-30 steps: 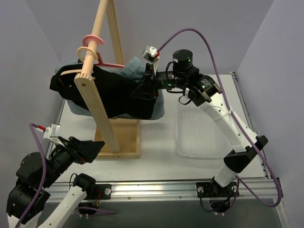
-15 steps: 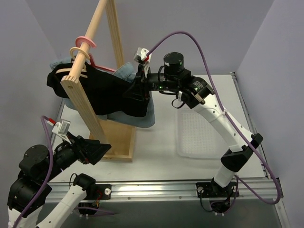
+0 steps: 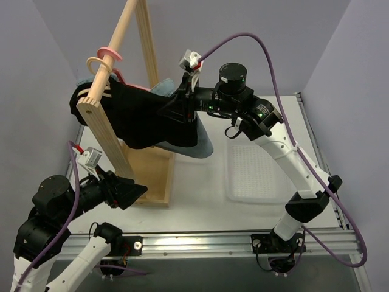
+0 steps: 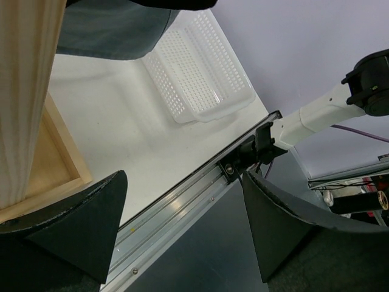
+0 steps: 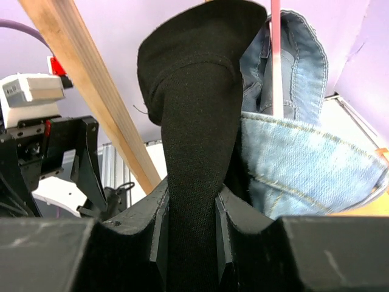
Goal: Remove the skirt from the hanger
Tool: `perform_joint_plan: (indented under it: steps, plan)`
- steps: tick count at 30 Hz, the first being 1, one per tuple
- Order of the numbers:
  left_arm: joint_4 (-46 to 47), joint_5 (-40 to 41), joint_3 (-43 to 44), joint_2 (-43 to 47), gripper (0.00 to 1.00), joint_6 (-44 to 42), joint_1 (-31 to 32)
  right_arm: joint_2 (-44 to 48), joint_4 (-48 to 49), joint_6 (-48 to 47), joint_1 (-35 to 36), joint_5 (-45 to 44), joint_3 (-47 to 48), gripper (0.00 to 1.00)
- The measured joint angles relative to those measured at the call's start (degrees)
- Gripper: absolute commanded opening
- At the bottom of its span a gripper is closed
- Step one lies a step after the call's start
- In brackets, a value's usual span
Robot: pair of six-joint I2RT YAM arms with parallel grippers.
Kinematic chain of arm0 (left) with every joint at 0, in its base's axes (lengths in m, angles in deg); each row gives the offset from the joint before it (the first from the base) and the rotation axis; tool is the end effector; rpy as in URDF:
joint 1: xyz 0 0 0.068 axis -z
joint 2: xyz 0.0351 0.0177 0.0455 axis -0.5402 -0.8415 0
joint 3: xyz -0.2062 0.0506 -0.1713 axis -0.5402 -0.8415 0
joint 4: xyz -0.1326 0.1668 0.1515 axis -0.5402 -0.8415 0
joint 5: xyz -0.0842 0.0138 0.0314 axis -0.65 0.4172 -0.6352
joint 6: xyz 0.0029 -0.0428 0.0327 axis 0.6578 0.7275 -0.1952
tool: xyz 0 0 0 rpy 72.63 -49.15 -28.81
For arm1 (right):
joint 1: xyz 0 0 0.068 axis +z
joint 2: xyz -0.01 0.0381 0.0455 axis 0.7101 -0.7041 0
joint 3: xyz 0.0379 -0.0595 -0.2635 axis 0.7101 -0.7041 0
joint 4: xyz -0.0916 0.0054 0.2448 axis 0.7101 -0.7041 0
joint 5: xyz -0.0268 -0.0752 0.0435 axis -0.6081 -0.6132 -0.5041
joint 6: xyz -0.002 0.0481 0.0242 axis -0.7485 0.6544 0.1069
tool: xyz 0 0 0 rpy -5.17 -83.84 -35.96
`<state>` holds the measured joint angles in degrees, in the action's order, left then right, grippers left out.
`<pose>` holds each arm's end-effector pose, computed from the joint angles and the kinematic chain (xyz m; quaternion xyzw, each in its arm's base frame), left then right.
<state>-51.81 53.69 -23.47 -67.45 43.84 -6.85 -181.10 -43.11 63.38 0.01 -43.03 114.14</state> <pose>0.0336 -0.0310 0.4079 0.0634 0.7764 -0.4307 0.4556 0.2244 0.2589 0.5462 -0.4555 0.4738 0.5013 0.5628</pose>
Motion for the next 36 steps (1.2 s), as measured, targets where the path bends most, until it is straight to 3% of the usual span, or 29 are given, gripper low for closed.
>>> perform_joint_plan:
  steps: [16, 23, 29, 36]
  plan:
    - [-0.3, -5.8, 2.3, -5.4, 0.84, -2.2, 0.0, -7.1, 4.0, 2.7, 3.1, -3.0, 4.8, 0.0]
    - [2.9, -10.5, 7.5, -10.2, 0.84, -1.8, 0.0, -6.1, 6.4, 4.3, 3.1, -5.9, -5.7, 0.0]
    - [7.9, -13.0, 6.9, -11.3, 0.83, 0.8, 0.0, -4.2, 6.6, 5.9, 3.2, -8.9, -18.3, 0.0]
    - [14.9, -18.6, 4.7, -12.4, 0.82, 4.1, 0.1, 1.4, 5.7, 6.8, 3.2, -12.5, -25.7, 0.0]
